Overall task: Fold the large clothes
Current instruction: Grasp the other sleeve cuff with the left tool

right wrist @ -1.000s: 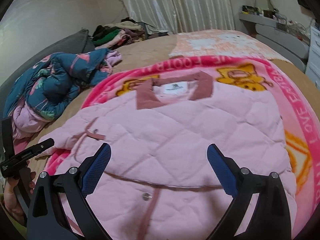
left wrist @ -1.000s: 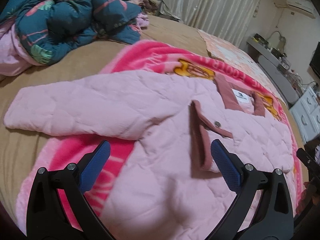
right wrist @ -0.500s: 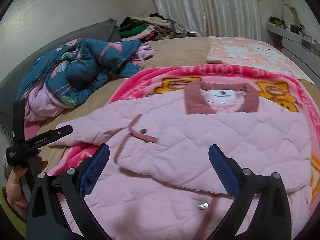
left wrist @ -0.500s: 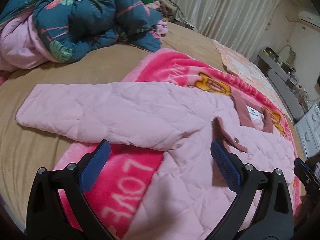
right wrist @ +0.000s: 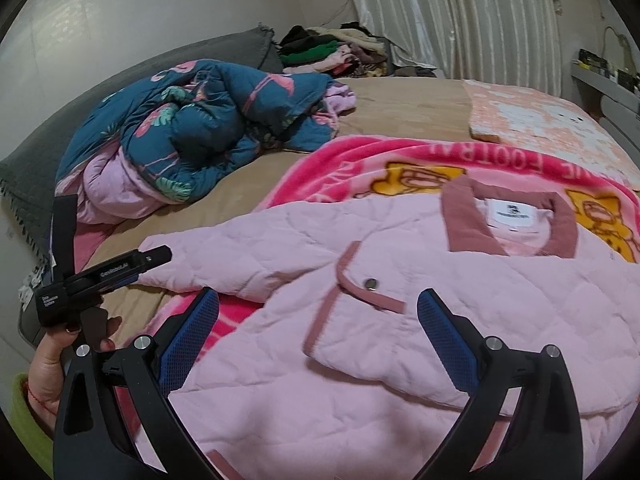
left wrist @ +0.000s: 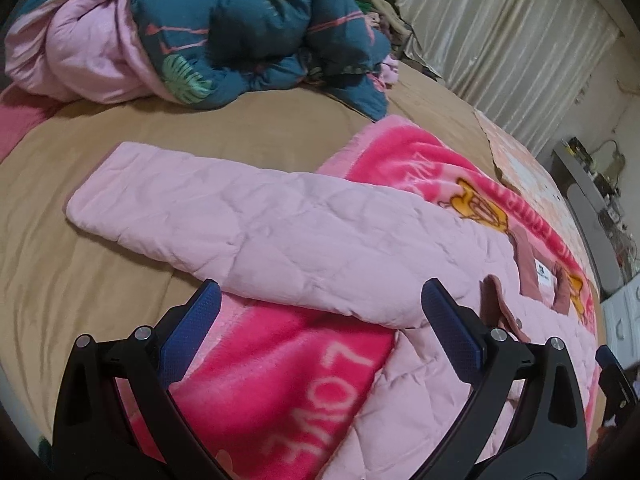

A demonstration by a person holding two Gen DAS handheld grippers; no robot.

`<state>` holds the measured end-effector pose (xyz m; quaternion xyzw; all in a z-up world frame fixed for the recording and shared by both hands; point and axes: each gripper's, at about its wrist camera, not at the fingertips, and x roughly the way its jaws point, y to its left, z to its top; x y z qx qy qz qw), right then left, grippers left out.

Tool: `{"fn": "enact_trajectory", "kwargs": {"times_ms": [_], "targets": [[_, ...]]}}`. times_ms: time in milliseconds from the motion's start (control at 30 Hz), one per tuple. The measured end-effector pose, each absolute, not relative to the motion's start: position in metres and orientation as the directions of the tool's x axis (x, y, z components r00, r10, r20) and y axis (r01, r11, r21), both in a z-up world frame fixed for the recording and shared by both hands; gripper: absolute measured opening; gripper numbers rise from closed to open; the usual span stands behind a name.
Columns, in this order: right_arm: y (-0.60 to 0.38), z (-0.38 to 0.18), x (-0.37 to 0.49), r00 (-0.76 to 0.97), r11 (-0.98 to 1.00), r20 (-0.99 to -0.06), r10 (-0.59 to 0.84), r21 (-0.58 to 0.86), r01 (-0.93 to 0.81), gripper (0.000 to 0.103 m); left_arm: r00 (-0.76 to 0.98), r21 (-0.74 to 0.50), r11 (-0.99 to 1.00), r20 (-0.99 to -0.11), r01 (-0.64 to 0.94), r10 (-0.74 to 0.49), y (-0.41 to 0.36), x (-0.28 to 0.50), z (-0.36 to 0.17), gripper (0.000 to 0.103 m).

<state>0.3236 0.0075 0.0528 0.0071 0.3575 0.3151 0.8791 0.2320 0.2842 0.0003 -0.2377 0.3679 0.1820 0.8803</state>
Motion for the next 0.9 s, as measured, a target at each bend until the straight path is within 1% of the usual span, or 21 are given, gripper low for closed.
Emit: {"fn": "enact_trajectory", "kwargs": {"times_ms": [133, 267, 567, 900], "targets": [[0.029, 0.052, 0.324, 0.526, 0.780, -0.623, 0.579, 0.237, -0.579, 0.099, 0.653, -0.276, 0.805, -0.738, -0.525, 0.173, 0.295, 0.230, -0.001, 0.094], [0.051, 0.046, 0.326, 0.497, 0.760, -0.633, 0.593, 0.237, -0.606, 0.099, 0.644, -0.293, 0.774, -0.742, -0.561, 0.187, 0.311, 0.227, -0.006, 0.094], [0.090, 0.034, 0.331, 0.431, 0.724, -0.673, 0.601, 0.229, -0.651, 0.099, 0.581, -0.299, 0.687, -0.784, -0.662, 0.220, 0.345, 0.224, -0.032, 0.094], [0.108, 0.020, 0.325, 0.402, 0.698, -0.707, 0.582, 0.180, -0.693, 0.099, 0.543, -0.392, 0.528, -0.824, -0.753, 0.163, 0.390, 0.215, -0.074, 0.094]]}}
